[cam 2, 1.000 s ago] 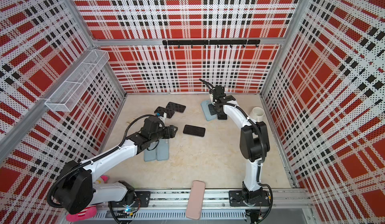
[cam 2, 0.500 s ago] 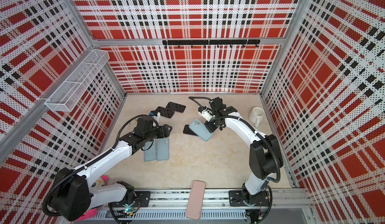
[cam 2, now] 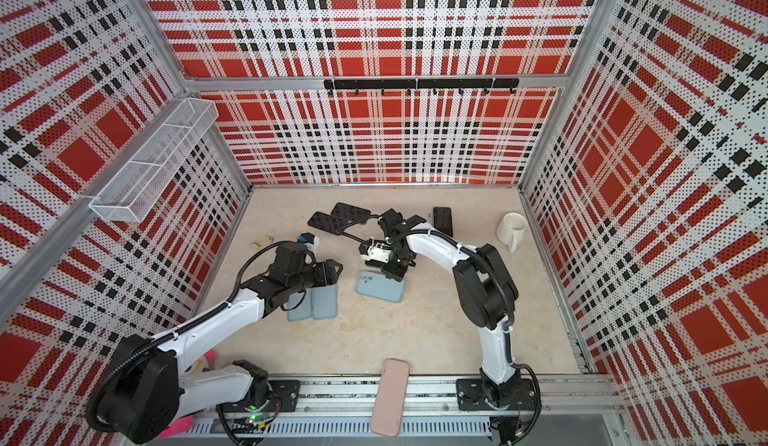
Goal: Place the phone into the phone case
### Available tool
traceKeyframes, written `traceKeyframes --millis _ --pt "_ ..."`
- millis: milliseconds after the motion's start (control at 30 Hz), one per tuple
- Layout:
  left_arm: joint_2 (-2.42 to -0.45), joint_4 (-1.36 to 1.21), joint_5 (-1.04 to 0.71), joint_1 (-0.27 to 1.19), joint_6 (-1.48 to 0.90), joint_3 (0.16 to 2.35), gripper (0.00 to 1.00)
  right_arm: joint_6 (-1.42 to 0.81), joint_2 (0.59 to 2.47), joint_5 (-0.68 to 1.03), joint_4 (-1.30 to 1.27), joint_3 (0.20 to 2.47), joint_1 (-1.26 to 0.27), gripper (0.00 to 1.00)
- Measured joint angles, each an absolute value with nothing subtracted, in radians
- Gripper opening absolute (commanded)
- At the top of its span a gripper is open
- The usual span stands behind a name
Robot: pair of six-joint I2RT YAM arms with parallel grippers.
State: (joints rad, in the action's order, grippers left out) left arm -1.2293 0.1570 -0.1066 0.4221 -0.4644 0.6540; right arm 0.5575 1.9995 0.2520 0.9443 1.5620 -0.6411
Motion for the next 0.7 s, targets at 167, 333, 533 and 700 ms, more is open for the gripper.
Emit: traceKeyframes --millis 167,333,533,700 --pt "-1.262 0.14 -0.115 0.422 -0.466 0.654 0.77 0.596 2.009 0.235 0.969 1.567 -0.654 0.32" --pt "-1.275 0.125 -0.124 0.422 -0.467 0.654 0.77 0.621 1.997 0.2 0.962 1.555 -0.65 0.64" --pt "-1.303 0.086 -0.168 0.41 -0.474 0.656 0.76 0.651 1.937 0.177 0.924 1.489 -0.608 0.96" --pt "-1.307 0.08 -0.232 0.355 -0.474 0.654 0.77 0.698 1.97 0.179 0.917 1.545 -0.557 1.0"
